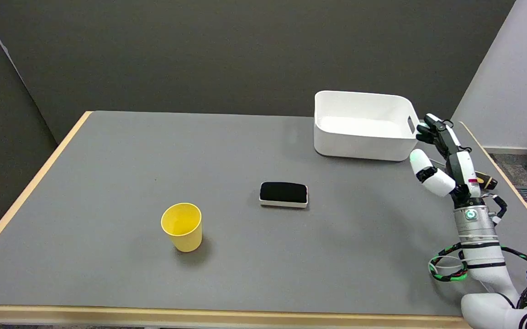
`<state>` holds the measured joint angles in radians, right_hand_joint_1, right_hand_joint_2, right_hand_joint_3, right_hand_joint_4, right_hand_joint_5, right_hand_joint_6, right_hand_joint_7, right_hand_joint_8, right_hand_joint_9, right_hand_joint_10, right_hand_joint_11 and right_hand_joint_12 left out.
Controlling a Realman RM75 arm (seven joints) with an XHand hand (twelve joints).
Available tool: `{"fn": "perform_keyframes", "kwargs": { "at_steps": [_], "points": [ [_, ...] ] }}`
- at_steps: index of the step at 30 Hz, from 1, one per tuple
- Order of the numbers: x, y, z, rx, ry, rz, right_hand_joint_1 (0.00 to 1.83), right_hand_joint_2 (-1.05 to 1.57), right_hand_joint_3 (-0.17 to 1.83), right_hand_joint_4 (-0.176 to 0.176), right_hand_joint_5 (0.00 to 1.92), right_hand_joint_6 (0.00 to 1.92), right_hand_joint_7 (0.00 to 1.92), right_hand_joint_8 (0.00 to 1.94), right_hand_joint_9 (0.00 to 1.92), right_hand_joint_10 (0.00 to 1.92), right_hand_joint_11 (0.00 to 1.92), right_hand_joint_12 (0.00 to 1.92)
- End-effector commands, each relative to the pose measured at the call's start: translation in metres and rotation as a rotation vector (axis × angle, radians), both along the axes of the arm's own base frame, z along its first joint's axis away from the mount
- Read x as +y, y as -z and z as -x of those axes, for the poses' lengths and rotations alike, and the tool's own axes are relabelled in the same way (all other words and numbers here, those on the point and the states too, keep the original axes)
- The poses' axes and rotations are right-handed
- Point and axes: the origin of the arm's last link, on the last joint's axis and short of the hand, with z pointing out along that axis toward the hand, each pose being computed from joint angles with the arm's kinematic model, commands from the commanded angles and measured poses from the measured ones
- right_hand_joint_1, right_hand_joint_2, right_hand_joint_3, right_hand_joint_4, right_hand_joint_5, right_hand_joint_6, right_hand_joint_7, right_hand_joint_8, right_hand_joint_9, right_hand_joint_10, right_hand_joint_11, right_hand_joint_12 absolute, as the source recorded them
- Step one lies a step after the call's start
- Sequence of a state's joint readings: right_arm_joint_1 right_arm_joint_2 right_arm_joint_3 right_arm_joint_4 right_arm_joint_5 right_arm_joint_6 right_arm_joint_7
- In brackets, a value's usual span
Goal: Pick up the blackboard eraser.
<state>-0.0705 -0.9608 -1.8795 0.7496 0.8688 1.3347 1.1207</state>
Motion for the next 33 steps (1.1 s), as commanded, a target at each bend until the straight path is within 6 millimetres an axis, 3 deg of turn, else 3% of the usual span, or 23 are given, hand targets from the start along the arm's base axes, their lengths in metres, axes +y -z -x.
{"fn": "perform_keyframes", "kwargs": {
  "at_steps": [1,11,21,29,33],
  "points": [
    [-0.001,0.007,-0.011,0.042,-0.055,-0.033,0.57,0.71,0.98,-0.026,0.18,0.41,0.34,0.5,0.28,0.87,0.03,1.2],
    [-0.031,0.017,-0.046,0.304,0.008,-0.154,0.61,0.69,0.98,-0.028,0.22,0.46,0.4,0.54,0.31,0.91,0.05,1.22],
    [-0.078,0.064,-0.07,0.655,0.134,-0.222,0.6,0.66,0.87,0.002,0.22,0.41,0.36,0.42,0.23,0.84,0.0,1.2],
    [-0.09,0.108,-0.084,0.708,0.09,-0.308,0.52,0.6,0.97,0.011,0.17,0.43,0.24,0.41,0.12,0.71,0.0,1.08],
    [-0.099,0.135,-0.078,0.705,0.152,-0.36,0.52,0.6,0.9,0.009,0.16,0.39,0.2,0.34,0.08,0.67,0.0,1.05]
  ]
}}
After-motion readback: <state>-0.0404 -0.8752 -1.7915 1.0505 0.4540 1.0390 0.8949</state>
